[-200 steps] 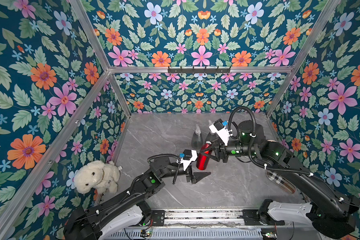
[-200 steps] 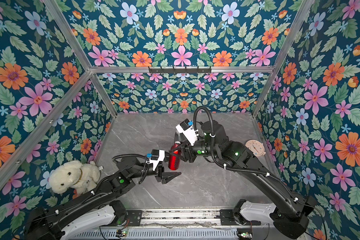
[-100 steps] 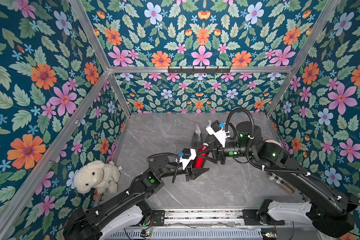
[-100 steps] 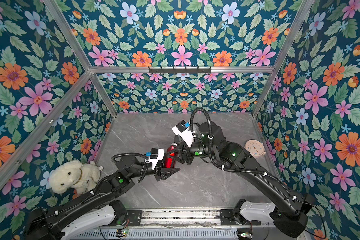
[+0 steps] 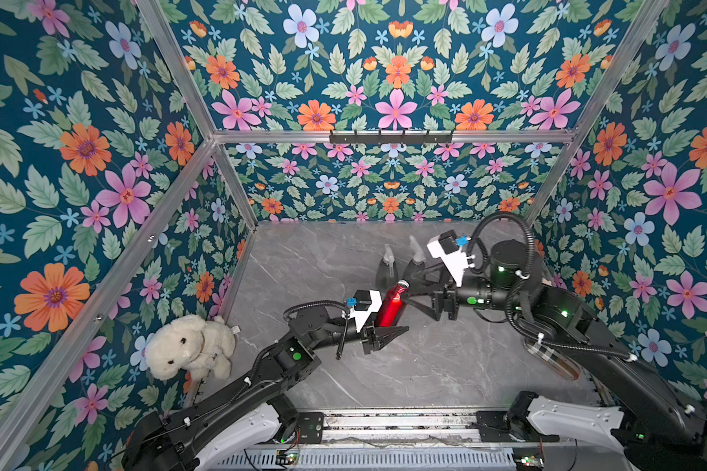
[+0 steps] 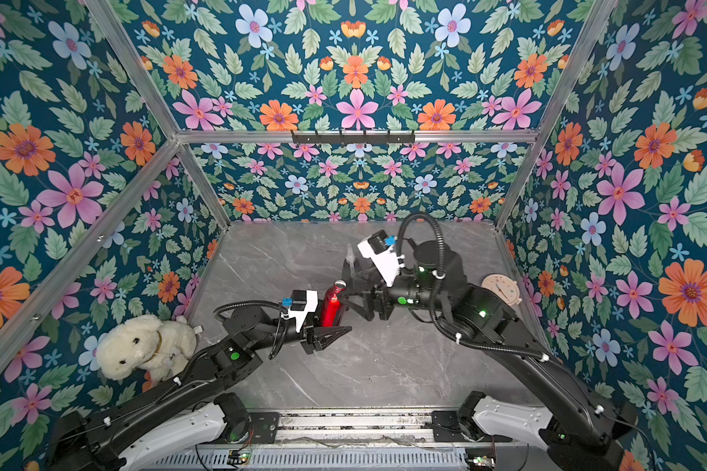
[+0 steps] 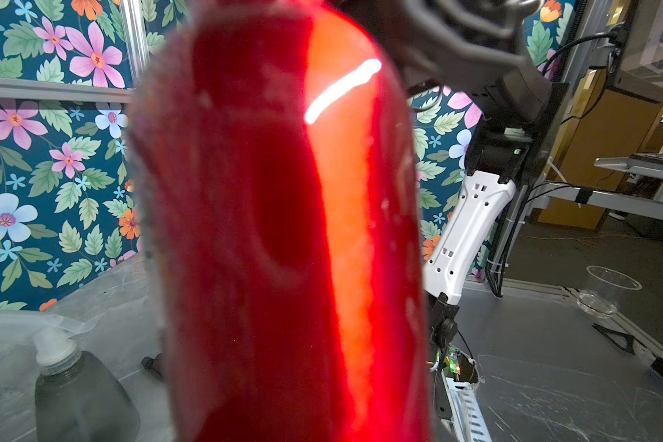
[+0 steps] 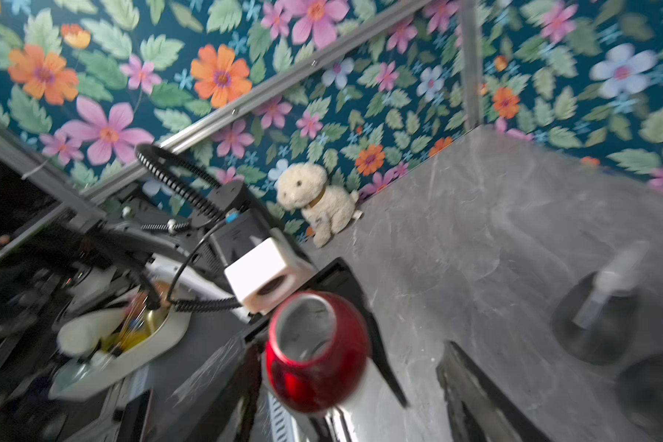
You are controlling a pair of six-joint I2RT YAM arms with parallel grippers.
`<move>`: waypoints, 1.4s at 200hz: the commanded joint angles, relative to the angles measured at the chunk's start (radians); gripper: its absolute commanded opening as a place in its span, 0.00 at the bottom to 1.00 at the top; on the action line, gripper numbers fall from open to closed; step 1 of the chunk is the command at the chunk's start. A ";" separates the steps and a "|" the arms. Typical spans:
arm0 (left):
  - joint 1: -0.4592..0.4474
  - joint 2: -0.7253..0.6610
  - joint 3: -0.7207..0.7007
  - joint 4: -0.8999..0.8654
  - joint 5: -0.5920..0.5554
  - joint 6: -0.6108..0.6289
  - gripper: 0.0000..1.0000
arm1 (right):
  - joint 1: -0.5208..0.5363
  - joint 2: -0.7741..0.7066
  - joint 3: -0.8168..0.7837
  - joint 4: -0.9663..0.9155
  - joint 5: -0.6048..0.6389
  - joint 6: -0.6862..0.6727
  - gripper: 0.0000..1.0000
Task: Attach spray nozzles to spray bottles
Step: Pick up the spray bottle from the center of the board, then pick up the spray nozzle from the center of the board.
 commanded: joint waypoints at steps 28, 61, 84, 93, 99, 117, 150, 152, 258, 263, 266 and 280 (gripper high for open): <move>0.000 -0.043 0.012 0.003 -0.032 0.019 0.00 | -0.422 0.137 -0.161 0.043 -0.012 0.217 0.74; 0.000 -0.070 0.011 0.014 -0.055 0.016 0.00 | -0.498 0.388 -0.188 0.101 0.192 0.173 0.73; -0.001 -0.078 0.009 0.011 -0.070 0.016 0.00 | -0.507 0.534 -0.158 0.094 0.331 0.207 0.70; 0.000 -0.082 0.004 0.016 -0.072 0.013 0.00 | -0.509 0.555 -0.173 0.104 0.360 0.222 0.70; 0.000 -0.086 -0.002 0.021 -0.071 0.015 0.00 | -0.511 0.563 -0.184 0.106 0.368 0.233 0.70; 0.000 -0.101 -0.022 0.033 -0.082 0.016 0.00 | -0.517 0.576 -0.236 0.105 0.410 0.262 0.70; 0.000 -0.120 -0.045 0.042 -0.087 0.027 0.00 | -0.539 0.562 -0.377 0.181 0.362 0.320 0.69; 0.000 -0.120 -0.047 0.042 -0.088 0.027 0.00 | -0.539 0.562 -0.382 0.183 0.358 0.321 0.69; 0.000 -0.143 -0.069 0.053 -0.098 0.022 0.00 | -0.487 0.471 -0.360 0.031 0.359 0.188 0.57; 0.000 -0.140 -0.069 0.054 -0.098 0.022 0.00 | -0.487 0.491 -0.333 0.004 0.365 0.173 0.56; -0.001 -0.138 -0.069 0.054 -0.098 0.022 0.00 | -0.486 0.503 -0.313 -0.008 0.371 0.165 0.55; 0.000 -0.130 -0.065 0.054 -0.102 0.021 0.00 | -0.486 0.569 -0.255 -0.037 0.385 0.146 0.53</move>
